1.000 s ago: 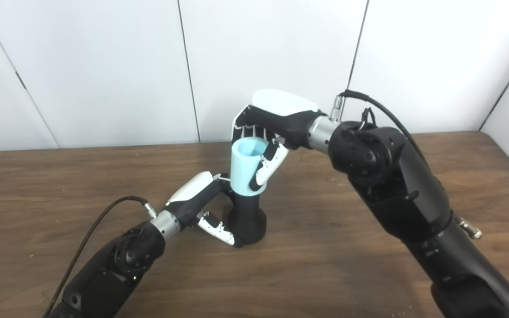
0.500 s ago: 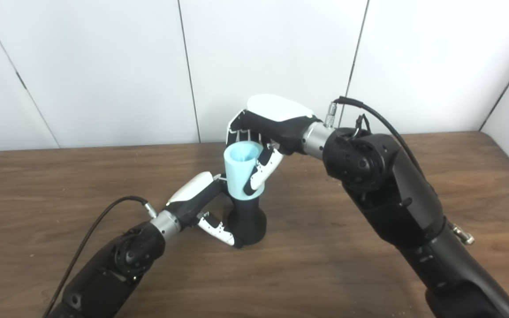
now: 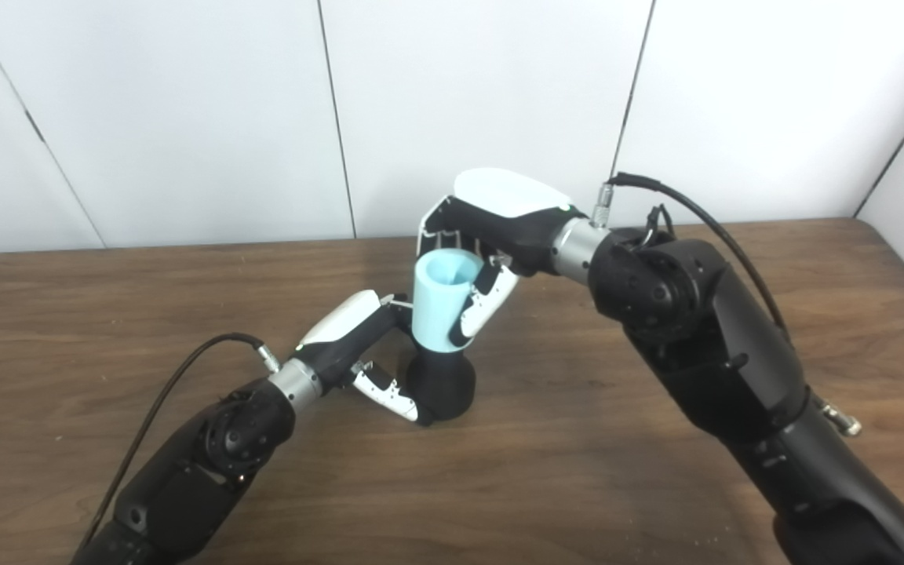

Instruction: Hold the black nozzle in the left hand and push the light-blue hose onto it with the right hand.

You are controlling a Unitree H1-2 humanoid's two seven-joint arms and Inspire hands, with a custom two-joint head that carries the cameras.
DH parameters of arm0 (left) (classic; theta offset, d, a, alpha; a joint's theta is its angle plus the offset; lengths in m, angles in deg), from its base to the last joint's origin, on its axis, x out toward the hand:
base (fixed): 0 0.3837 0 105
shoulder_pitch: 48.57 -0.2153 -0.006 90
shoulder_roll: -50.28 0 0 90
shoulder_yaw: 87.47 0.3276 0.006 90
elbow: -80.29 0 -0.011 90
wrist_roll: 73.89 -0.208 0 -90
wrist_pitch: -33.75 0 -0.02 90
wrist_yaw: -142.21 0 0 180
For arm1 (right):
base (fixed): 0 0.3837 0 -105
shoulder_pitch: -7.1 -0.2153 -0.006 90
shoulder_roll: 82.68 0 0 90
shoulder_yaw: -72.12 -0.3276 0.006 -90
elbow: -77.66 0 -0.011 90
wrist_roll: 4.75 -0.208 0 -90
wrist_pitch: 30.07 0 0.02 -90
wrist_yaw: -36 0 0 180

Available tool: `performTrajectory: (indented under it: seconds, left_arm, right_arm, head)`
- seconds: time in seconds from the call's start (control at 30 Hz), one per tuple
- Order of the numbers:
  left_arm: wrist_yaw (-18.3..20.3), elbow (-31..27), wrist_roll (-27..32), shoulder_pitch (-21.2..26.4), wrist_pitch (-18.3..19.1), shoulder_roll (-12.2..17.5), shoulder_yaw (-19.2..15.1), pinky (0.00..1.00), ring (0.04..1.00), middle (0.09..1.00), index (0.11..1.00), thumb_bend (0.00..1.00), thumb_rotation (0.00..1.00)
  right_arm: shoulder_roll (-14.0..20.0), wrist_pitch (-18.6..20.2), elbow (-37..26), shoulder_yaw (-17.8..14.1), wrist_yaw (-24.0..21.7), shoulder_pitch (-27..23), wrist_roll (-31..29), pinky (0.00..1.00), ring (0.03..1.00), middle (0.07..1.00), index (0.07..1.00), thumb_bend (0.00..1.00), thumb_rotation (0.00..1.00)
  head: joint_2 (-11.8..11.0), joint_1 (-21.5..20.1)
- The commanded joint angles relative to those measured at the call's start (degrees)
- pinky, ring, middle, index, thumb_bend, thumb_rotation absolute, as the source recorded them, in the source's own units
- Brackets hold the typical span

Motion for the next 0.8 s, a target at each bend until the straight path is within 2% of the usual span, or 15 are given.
performTrajectory:
  seconds: [0.0,0.47,0.77]
  left_arm:
    - [6.13,2.45,-1.72,-2.93,3.64,-0.09,2.83,1.0,0.62,0.491,0.479,0.53,0.0]
    - [6.53,2.31,-2.05,-2.73,4.07,-0.02,2.88,1.0,0.62,0.49,0.48,0.53,0.0]
    - [7.03,2.45,-1.94,-2.29,3.8,0.06,3.14,1.0,0.624,0.498,0.476,0.52,0.0]
  right_arm:
    - [1.18,-1.04,-1.9,-0.59,-0.45,-1.22,-0.33,0.33,0.402,0.452,0.506,0.52,0.0]
    - [1.94,-1.41,-1.95,-1.15,0.42,1.0,-0.41,0.34,0.407,0.453,0.506,0.52,0.0]
    - [-1.12,0.22,-1.67,0.44,0.59,0.54,0.81,0.34,0.412,0.451,0.519,0.52,0.0]
  head:
    - [0.12,0.01]
    - [0.43,-0.04]
    - [0.5,-0.15]
